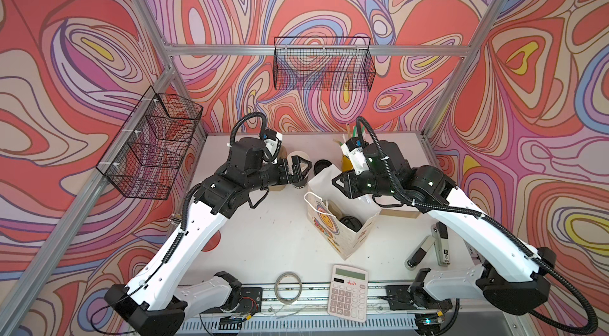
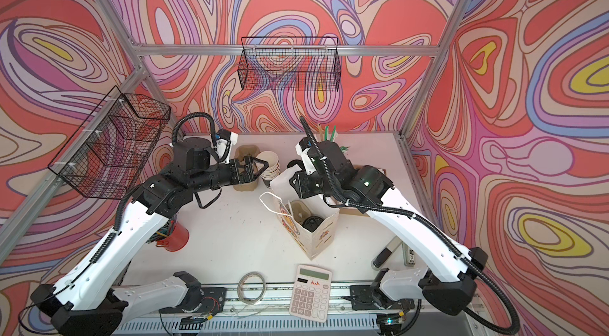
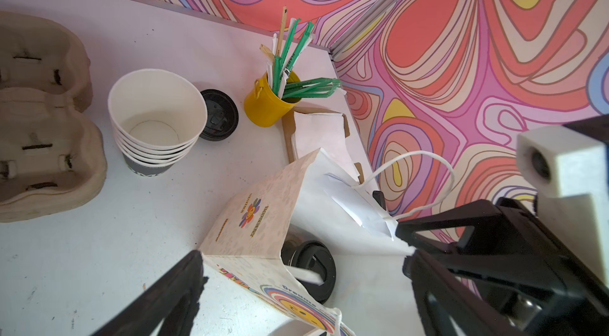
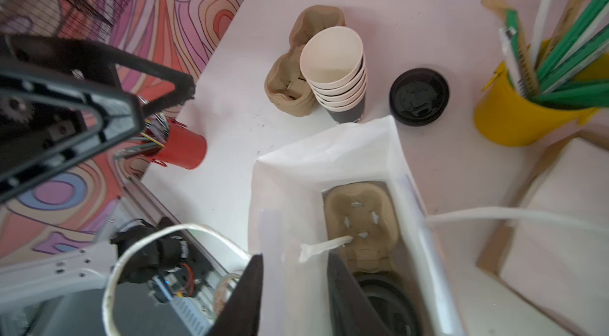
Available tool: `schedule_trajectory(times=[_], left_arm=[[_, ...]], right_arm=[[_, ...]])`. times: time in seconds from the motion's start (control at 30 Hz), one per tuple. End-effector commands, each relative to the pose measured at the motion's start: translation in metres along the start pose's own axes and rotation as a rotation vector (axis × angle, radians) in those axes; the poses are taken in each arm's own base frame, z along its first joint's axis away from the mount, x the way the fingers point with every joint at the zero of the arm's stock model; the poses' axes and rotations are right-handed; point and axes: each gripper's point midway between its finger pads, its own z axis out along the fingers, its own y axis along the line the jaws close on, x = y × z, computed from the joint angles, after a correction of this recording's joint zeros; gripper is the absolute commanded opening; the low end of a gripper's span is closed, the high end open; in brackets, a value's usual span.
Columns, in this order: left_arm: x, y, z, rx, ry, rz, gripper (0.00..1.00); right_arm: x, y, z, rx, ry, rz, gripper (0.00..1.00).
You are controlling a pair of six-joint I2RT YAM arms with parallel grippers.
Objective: Pack a coffee takeout order
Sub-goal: Place the straw in the takeout bag, then pick up the napkin from the napkin box.
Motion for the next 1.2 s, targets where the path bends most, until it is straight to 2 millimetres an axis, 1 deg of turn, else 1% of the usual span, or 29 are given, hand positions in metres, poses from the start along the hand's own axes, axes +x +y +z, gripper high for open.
schedule_trajectory(times=[0.0,0.07,0.1,0.17,0.27,0.3,0.33,0.4,0.43,0.47,0.6,0.67,0.7,0.77,0.87,0.97,1.03,1.17], left_arm=[[0.002,0.009,0.004,-0.057,0.009,0.02,1.0],[0.0,0.007,0.006,-0.065,0.003,0.029,1.0],[-0.001,0.006,0.007,-0.073,0.001,0.039,1.0],[-0.003,0.0,0.011,-0.08,0.001,0.064,1.0],[-0.006,-0.012,0.017,-0.06,-0.002,0.09,1.0],[-0.008,-0.014,0.018,-0.053,-0.008,0.094,1.0],[-0.011,-0.017,0.02,-0.045,-0.015,0.098,1.0],[-0.016,-0.021,0.022,-0.045,-0.02,0.107,1.0],[-0.019,-0.022,0.024,-0.047,-0.019,0.114,1.0],[-0.02,-0.024,0.027,-0.048,-0.017,0.119,1.0],[-0.023,-0.031,0.037,-0.023,-0.009,0.126,1.0],[-0.023,-0.034,0.041,-0.016,0.002,0.136,1.0],[-0.023,-0.034,0.044,-0.016,0.01,0.139,1.0],[-0.021,-0.034,0.05,-0.016,0.027,0.147,1.0],[-0.015,-0.032,0.059,-0.017,0.067,0.164,1.0],[-0.011,-0.028,0.066,-0.028,0.104,0.181,1.0],[-0.01,-0.026,0.071,-0.035,0.108,0.183,1.0],[-0.011,-0.026,0.075,-0.027,0.11,0.192,1.0]], right_arm=[[-0.016,-0.008,-0.031,0.067,-0.067,-0.024,0.5],[-0.021,-0.01,-0.04,0.089,-0.08,-0.041,0.58],[-0.025,-0.013,-0.044,0.112,-0.09,-0.051,0.64],[-0.038,-0.025,-0.057,0.199,-0.135,-0.064,0.75],[-0.058,-0.044,-0.079,0.327,-0.242,-0.055,0.86],[-0.063,-0.05,-0.086,0.359,-0.279,-0.042,0.94],[-0.069,-0.053,-0.092,0.381,-0.312,-0.031,0.97],[-0.077,-0.065,-0.098,0.426,-0.344,-0.005,0.98],[-0.081,-0.076,-0.098,0.447,-0.345,0.011,0.98],[-0.083,-0.093,-0.095,0.465,-0.333,0.043,0.98],[-0.083,-0.172,-0.087,0.499,-0.306,0.201,0.98],[-0.076,-0.206,-0.08,0.526,-0.296,0.263,0.98],[-0.071,-0.219,-0.073,0.528,-0.281,0.286,0.98],[-0.056,-0.246,-0.049,0.506,-0.227,0.341,0.98],[-0.031,-0.276,-0.013,0.495,-0.157,0.385,0.97],[-0.009,-0.298,0.014,0.521,-0.09,0.4,0.97],[0.002,-0.312,0.026,0.554,-0.069,0.417,0.98],[0.024,-0.329,0.054,0.565,-0.03,0.449,0.96]])
